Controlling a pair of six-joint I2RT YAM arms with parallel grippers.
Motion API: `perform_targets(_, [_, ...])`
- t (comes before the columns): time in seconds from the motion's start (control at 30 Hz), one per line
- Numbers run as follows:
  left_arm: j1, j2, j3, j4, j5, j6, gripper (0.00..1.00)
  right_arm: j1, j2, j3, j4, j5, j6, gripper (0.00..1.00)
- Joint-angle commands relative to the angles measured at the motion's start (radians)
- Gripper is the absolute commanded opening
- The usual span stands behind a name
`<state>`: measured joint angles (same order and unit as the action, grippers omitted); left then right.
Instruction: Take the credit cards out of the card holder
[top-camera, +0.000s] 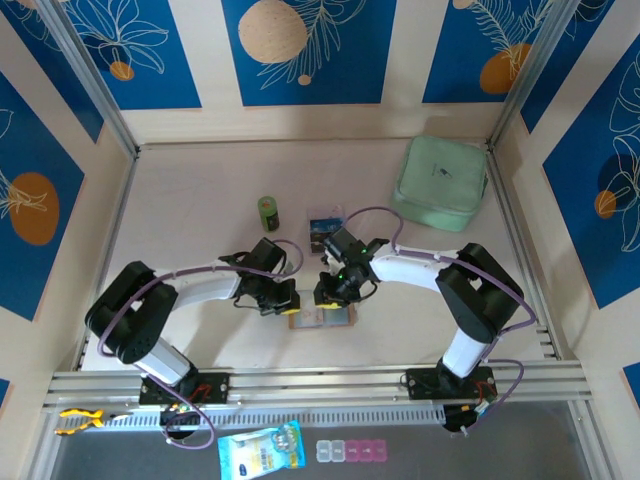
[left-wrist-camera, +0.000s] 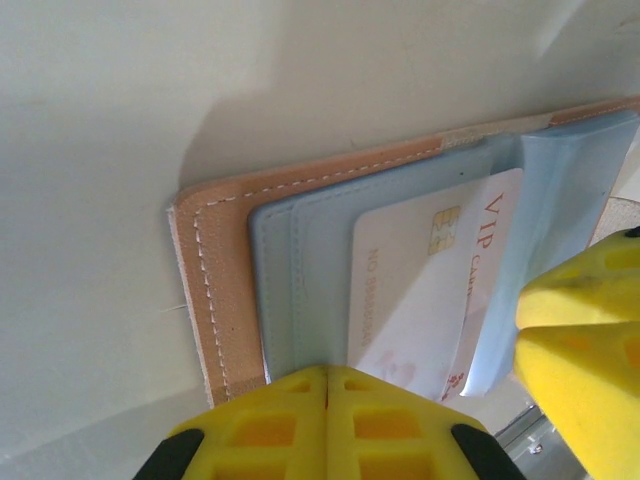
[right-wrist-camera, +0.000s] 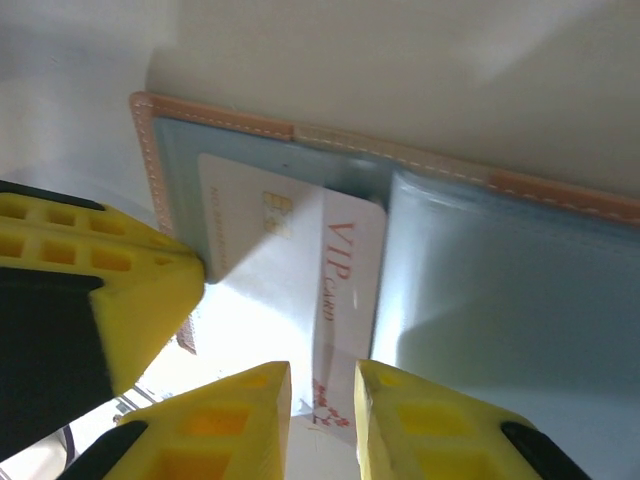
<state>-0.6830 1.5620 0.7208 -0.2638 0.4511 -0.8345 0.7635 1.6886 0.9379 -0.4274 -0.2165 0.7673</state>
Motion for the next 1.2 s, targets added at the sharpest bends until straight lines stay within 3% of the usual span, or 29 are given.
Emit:
perform_targets(0.0, [0.008,-0.020,-0.009,-0.093,-0.072,0.029,0.08,-0.012,-0.023,-0.018,0.012,-0.038,0.013,0.25])
perform_targets(0.37, [-0.002,-0.041,0.067,-0.094,-0.006,0.044,0.09,-0.018,-0.014,-0.040,0.081,-0.091,0.025,0.25])
perform_targets(0.67, [-0.011,0.005,0.037,-0.050,0.026,0.041,0.08,-0.027,0.021,-0.042,0.093,-0.114,0.020,0.24])
perform_targets(1.17, [-0.010,0.030,0.023,-0.136,-0.058,0.072,0.05,-0.039,0.078,-0.052,0.125,-0.158,0.019,0.25])
